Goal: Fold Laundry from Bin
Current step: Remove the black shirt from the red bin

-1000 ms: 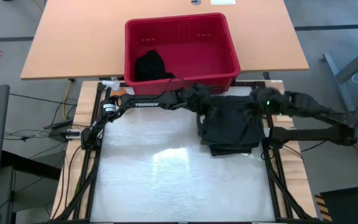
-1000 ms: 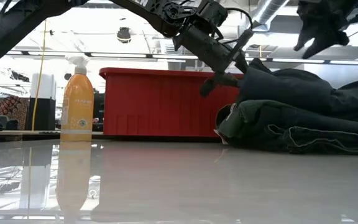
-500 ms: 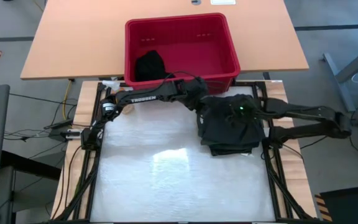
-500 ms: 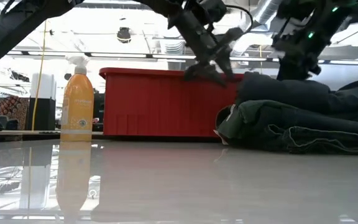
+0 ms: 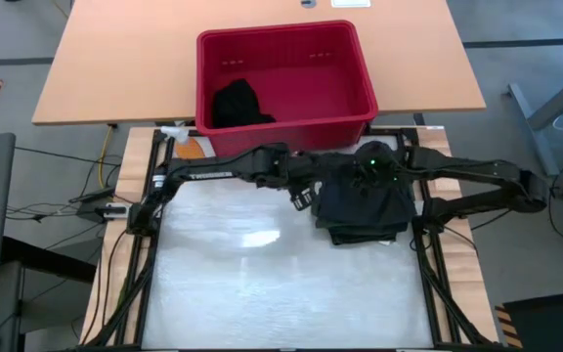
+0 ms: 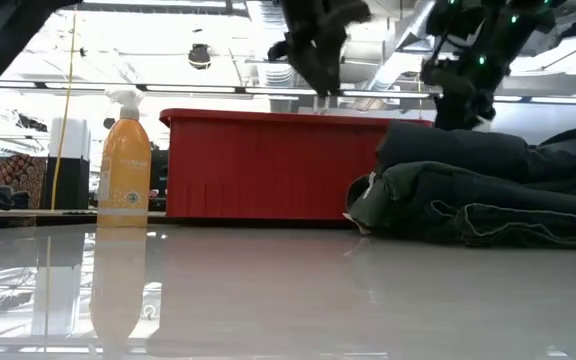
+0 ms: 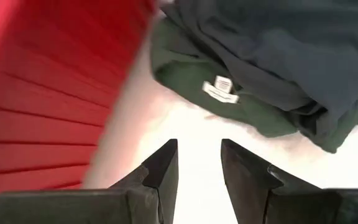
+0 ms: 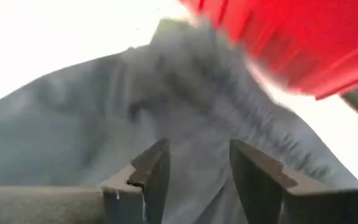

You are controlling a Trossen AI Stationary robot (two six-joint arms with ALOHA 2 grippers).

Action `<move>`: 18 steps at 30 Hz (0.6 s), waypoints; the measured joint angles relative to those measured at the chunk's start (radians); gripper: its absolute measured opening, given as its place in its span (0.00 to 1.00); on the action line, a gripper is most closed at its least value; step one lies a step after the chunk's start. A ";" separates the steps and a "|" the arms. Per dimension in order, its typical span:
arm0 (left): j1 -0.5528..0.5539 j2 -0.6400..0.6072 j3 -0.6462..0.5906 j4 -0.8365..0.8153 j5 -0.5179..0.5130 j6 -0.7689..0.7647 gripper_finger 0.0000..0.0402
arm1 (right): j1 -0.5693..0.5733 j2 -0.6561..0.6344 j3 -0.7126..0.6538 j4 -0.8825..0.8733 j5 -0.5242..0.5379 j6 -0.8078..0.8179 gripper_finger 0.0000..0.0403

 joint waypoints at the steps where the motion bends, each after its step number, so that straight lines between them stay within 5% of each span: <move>1: -0.007 -0.010 0.000 -0.005 -0.027 0.006 0.27 | 0.000 -0.010 0.013 0.002 0.000 -0.002 0.47; 10: -0.026 -0.101 0.000 -0.146 -0.213 -0.036 0.27 | 0.058 0.000 0.015 0.121 -0.001 0.017 0.47; 18: -0.074 -0.141 0.000 -0.340 -0.297 -0.027 0.27 | 0.043 0.223 0.003 0.212 0.030 0.016 0.47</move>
